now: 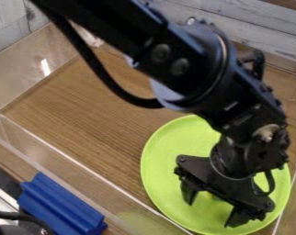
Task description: Put the banana in the green plate
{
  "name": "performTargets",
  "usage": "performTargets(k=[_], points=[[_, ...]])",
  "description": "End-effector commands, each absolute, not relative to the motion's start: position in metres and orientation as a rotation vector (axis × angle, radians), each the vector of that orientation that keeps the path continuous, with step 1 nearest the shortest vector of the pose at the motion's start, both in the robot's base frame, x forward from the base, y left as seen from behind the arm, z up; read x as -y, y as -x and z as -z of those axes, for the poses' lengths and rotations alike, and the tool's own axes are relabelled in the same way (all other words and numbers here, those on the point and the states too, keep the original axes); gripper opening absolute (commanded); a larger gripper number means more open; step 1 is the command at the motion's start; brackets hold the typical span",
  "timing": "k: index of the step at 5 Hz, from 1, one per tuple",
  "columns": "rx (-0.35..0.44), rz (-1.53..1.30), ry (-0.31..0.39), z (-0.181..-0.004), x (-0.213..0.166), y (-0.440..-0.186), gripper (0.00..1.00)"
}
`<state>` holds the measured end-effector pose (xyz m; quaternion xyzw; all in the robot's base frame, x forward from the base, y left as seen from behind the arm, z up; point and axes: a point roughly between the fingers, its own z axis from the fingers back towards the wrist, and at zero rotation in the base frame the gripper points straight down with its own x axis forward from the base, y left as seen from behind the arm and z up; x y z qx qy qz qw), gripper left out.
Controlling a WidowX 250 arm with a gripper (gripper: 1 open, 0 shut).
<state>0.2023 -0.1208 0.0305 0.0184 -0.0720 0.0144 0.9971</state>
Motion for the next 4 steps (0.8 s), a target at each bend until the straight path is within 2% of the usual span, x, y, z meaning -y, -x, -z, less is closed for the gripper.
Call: performTargets(k=[1, 2, 4], points=[[0.18, -0.025, -0.008, -0.0372, 0.1295, -0.2128, 1.0], [0.182, -0.027, -0.006, -0.0336, 0.1298, -0.2146, 0.0], [0.16, -0.047, -0.008, -0.039, 0.1309, -0.2152, 0.0]])
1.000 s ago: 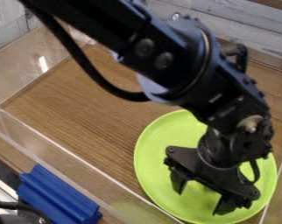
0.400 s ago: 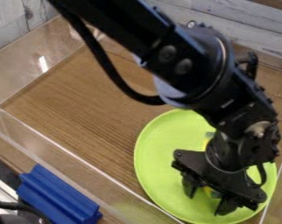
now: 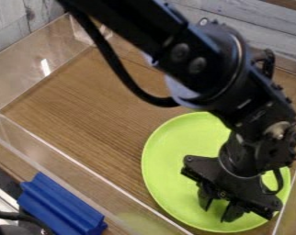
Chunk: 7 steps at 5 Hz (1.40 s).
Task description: Put the banana in the green plate
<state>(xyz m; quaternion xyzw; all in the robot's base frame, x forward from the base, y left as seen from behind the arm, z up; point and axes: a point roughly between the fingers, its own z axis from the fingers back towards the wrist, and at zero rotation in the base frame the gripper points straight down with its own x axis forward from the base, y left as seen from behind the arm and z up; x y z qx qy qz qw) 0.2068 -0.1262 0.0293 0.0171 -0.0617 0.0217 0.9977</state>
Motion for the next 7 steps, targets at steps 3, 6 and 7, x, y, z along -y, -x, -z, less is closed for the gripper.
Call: performTargets(k=[3, 6, 7], points=[[0.137, -0.059, -0.012, -0.047, 0.131, -0.217, 0.0], [0.126, -0.048, -0.022, -0.055, 0.131, -0.217, 0.0], [0.125, -0.044, -0.023, -0.057, 0.132, -0.217, 1.0]])
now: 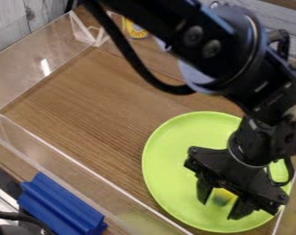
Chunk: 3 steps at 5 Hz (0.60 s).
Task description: Put the banana in the green plate
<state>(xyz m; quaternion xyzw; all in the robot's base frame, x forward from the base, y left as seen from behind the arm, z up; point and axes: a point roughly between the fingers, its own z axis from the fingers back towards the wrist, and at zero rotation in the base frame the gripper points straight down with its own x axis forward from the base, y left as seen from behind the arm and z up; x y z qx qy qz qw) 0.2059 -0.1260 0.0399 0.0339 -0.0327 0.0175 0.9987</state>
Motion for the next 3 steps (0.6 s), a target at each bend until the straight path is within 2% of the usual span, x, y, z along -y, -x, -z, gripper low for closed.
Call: performTargets(k=[1, 2, 3], points=[[0.126, -0.041, -0.02, -0.0544, 0.1319, -0.216, 0.0], [0.129, -0.04, -0.017, -0.0511, 0.1322, -0.2155, 0.0], [0.117, -0.039, -0.022, -0.0573, 0.1277, -0.216, 0.0]])
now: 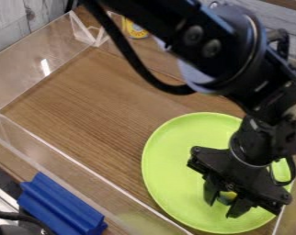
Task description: Put the banana in the green plate
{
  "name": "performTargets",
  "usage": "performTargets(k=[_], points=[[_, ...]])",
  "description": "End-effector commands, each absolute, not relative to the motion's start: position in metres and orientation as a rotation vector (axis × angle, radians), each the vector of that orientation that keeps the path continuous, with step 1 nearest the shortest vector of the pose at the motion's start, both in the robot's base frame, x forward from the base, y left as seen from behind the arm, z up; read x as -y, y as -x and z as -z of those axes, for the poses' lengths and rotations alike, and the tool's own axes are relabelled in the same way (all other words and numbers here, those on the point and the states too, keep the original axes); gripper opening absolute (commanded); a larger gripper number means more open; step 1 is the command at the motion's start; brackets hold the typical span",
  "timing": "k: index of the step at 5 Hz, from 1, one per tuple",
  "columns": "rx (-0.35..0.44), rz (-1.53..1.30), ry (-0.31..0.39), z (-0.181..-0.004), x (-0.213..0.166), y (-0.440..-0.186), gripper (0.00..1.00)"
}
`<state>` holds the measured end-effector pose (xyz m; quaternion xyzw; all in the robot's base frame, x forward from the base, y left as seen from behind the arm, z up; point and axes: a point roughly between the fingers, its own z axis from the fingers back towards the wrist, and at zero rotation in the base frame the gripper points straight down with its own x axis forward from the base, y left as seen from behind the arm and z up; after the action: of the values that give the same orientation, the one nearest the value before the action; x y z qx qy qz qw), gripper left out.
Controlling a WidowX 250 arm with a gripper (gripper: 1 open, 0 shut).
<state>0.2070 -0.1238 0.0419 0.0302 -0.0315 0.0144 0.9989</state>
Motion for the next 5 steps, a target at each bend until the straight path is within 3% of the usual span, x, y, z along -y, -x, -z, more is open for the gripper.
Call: performTargets(k=[1, 2, 3, 5], points=[[0.106, -0.037, -0.026, -0.063, 0.124, -0.217, 0.0], [0.096, -0.04, -0.028, -0.07, 0.119, -0.219, 1.0], [0.092, -0.046, -0.026, -0.084, 0.109, -0.222, 1.0], [0.119, -0.083, 0.005, -0.151, 0.054, -0.242, 1.0]])
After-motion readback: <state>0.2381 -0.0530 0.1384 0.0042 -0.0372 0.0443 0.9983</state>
